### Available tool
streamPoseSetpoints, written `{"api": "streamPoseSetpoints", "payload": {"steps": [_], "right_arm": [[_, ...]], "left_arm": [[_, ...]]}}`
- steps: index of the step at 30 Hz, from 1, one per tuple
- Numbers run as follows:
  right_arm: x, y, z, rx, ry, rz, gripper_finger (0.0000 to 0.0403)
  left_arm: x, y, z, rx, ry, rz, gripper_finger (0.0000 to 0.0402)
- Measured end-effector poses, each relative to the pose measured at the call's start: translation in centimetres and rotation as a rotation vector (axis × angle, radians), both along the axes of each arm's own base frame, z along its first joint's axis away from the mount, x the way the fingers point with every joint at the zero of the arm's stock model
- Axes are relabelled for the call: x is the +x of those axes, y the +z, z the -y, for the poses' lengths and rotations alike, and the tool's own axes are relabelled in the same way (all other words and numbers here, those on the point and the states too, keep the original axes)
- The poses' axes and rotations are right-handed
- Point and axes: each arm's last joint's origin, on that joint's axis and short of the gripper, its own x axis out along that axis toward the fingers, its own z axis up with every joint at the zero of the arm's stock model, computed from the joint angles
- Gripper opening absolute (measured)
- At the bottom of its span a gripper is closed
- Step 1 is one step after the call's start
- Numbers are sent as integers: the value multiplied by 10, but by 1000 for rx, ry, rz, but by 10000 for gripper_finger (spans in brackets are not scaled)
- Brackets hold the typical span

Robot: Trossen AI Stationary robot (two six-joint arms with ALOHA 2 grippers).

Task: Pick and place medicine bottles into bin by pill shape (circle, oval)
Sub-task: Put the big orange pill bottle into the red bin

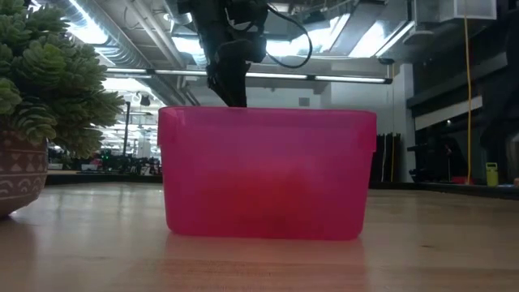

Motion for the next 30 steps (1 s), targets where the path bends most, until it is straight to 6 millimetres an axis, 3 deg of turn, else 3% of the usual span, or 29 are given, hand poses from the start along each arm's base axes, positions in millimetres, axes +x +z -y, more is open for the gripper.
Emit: {"api": "streamPoseSetpoints", "payload": {"steps": [9, 18, 23, 30], "right_arm": [[6, -12, -4, 22, 20, 5, 262], [9, -10, -6, 58, 94, 36, 170], [29, 7, -18, 107, 190, 157, 162], [76, 55, -29, 49, 377, 489, 180]], "left_arm": [[0, 0, 0, 0, -1, 0, 173], [0, 0, 0, 1, -2, 0, 173], [0, 0, 0, 1, -2, 0, 173], [0, 0, 0, 1, -3, 0, 173]]}}
